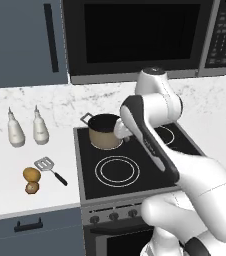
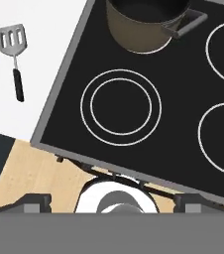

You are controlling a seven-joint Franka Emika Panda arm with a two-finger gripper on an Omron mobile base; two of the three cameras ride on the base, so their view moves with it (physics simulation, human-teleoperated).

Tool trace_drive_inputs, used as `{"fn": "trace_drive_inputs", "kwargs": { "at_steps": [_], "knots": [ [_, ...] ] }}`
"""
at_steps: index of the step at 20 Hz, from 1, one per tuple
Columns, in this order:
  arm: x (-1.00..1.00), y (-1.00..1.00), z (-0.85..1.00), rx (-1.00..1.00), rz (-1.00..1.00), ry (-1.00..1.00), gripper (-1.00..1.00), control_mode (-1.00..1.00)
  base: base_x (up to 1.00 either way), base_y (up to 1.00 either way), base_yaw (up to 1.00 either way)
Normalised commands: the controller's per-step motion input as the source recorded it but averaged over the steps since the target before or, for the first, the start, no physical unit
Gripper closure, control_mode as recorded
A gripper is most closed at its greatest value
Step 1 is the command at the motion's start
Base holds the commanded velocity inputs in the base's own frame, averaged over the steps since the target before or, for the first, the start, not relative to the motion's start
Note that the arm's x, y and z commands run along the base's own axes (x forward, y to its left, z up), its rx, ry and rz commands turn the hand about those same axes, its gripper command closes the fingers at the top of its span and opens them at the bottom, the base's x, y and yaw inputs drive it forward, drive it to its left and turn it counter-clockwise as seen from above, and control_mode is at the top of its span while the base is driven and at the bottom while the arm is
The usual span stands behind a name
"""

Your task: Put the mushroom and potato in the pot. Retrieve the spatula and lightly stir the vegetables in the pot.

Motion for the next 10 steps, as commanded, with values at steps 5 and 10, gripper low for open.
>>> {"fn": "trace_drive_inputs", "kwargs": {
  "at_steps": [5,10],
  "knots": [
    [-0.17,0.99,-0.22,-0.05,0.21,0.02,-1.0,-1.0,0.0,0.0,0.0],
    [0.0,0.9,-0.25,-0.01,0.17,0.1,-1.0,-1.0,0.0,0.0,0.0]
  ]
}}
